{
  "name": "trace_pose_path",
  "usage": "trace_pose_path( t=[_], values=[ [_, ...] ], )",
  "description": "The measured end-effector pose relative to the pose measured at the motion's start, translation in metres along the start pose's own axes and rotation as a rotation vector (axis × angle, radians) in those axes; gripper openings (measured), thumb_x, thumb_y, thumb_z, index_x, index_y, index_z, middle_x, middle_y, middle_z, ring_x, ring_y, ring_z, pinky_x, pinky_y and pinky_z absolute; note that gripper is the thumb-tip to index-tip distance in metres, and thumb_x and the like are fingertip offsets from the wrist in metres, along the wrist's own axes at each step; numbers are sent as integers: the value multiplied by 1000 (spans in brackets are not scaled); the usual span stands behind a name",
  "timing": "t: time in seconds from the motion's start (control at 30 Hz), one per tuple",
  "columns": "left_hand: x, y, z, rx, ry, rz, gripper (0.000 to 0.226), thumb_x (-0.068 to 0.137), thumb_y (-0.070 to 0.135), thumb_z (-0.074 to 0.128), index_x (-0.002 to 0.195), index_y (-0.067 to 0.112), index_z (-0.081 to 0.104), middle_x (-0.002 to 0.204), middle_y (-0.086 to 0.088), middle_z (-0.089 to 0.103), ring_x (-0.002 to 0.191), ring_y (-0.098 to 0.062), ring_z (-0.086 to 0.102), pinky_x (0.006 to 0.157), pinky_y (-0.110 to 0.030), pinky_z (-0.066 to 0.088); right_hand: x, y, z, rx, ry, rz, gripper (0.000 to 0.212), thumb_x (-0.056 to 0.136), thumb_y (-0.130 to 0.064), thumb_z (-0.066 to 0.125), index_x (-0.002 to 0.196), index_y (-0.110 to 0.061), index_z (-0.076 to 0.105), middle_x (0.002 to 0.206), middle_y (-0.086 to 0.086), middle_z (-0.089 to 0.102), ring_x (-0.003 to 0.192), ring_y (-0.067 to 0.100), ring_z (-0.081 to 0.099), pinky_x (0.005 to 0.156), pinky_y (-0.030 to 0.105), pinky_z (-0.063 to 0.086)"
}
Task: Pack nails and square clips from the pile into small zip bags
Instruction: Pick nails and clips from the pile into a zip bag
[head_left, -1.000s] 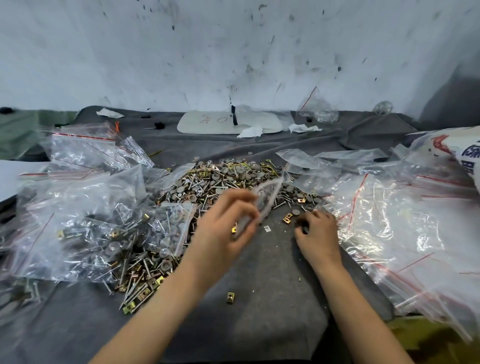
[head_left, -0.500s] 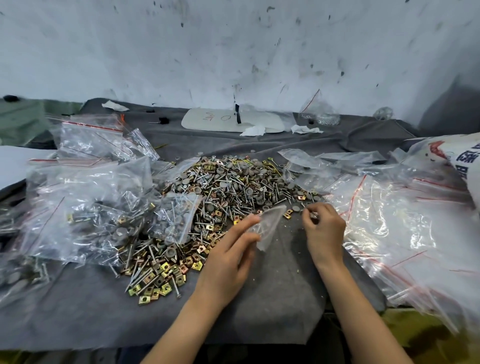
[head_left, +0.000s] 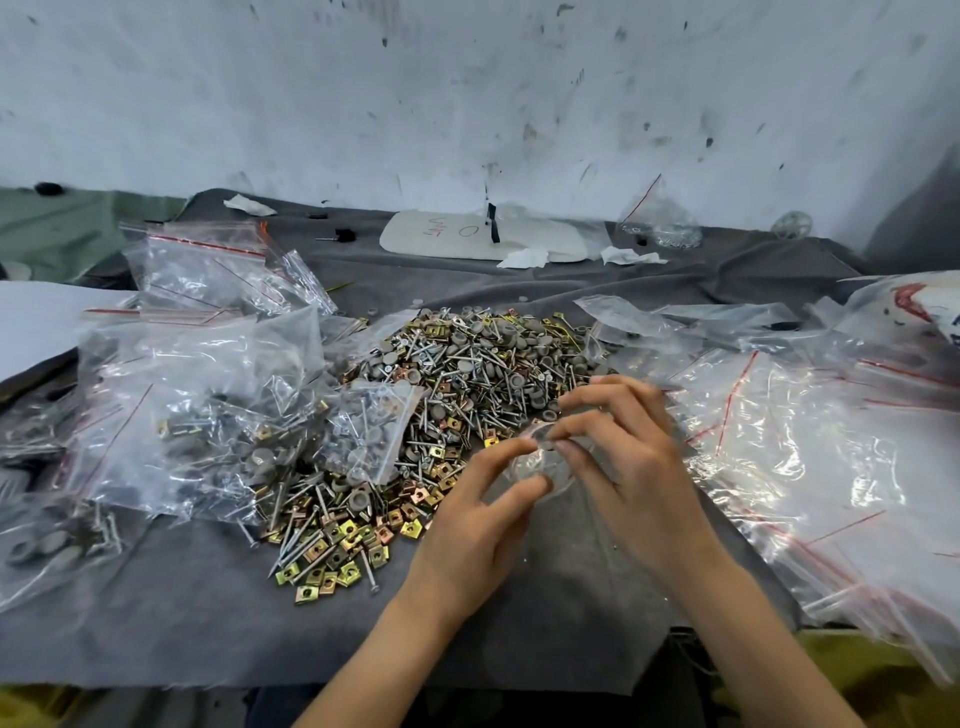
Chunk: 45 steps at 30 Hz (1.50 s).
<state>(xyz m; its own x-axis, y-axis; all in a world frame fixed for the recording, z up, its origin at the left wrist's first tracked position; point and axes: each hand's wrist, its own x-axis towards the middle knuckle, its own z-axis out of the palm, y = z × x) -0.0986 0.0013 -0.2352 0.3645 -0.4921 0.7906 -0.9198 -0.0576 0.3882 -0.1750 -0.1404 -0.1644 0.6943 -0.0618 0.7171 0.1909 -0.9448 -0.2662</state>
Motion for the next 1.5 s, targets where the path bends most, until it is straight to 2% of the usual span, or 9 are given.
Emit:
trace_pose_path(
  t=[0.17,0.27,0.5,0.73,0.9,1.07,1.27,1.4,1.5],
  values=[
    [-2,-3,2,-15,12,-8,20,92,6,48,109,14,55,129,-12,49,120,-21,51,100,-24,41,-5,11,4,226,78,98,18,91,-16,54,98,-12,70,113,2,62,117,18,50,102,22,35],
    [-2,-5,3,-22,18,-48,18,90,9,51,107,15,55,129,-3,45,118,-14,50,101,-18,38,-8,28,15,402,196,395,22,91,-6,52,102,-21,63,105,-3,65,102,12,60,88,24,46],
    [2,-5,3,-16,140,-130,8,93,15,50,99,13,55,118,-10,56,110,0,50,95,-8,36,-18,89,42,-104,-146,765,25,90,-6,56,114,-4,65,116,17,59,112,34,50,98,39,42],
    [3,-6,4,-22,149,-144,8,93,16,50,97,12,56,115,-12,57,108,0,51,94,-8,36,-23,91,43,-145,-102,710,17,88,1,58,99,-2,70,101,17,65,96,33,57,80,32,39],
    [0,-7,4,-47,90,-119,12,90,13,52,100,15,58,123,-4,50,114,-2,49,98,-13,36,-20,78,38,76,146,649,18,87,4,61,102,-4,68,93,6,70,85,19,64,82,27,47],
    [0,-8,4,-52,91,-109,12,91,13,52,101,15,58,125,-1,48,116,-2,48,98,-14,36,-17,79,40,312,165,786,30,80,9,65,93,-18,65,85,-2,67,77,10,63,69,6,46],
    [0,-9,5,-49,79,-106,11,91,14,52,101,15,58,125,-1,48,114,-9,52,98,-17,39,-13,72,29,436,263,856,26,83,4,65,89,-21,68,101,9,70,92,22,67,87,34,53],
    [-1,-10,5,-47,68,-100,12,91,14,53,102,17,58,126,-1,48,115,-8,51,98,-16,38,7,35,1,585,436,589,31,84,1,67,86,-30,65,83,-11,71,85,12,70,75,15,52],
    [0,-10,6,-46,70,-91,12,92,14,52,102,15,58,126,-2,48,115,-7,50,98,-16,38,15,0,-9,496,291,264,28,82,-4,69,95,-28,63,90,-2,69,85,10,69,77,16,52]
  ],
)
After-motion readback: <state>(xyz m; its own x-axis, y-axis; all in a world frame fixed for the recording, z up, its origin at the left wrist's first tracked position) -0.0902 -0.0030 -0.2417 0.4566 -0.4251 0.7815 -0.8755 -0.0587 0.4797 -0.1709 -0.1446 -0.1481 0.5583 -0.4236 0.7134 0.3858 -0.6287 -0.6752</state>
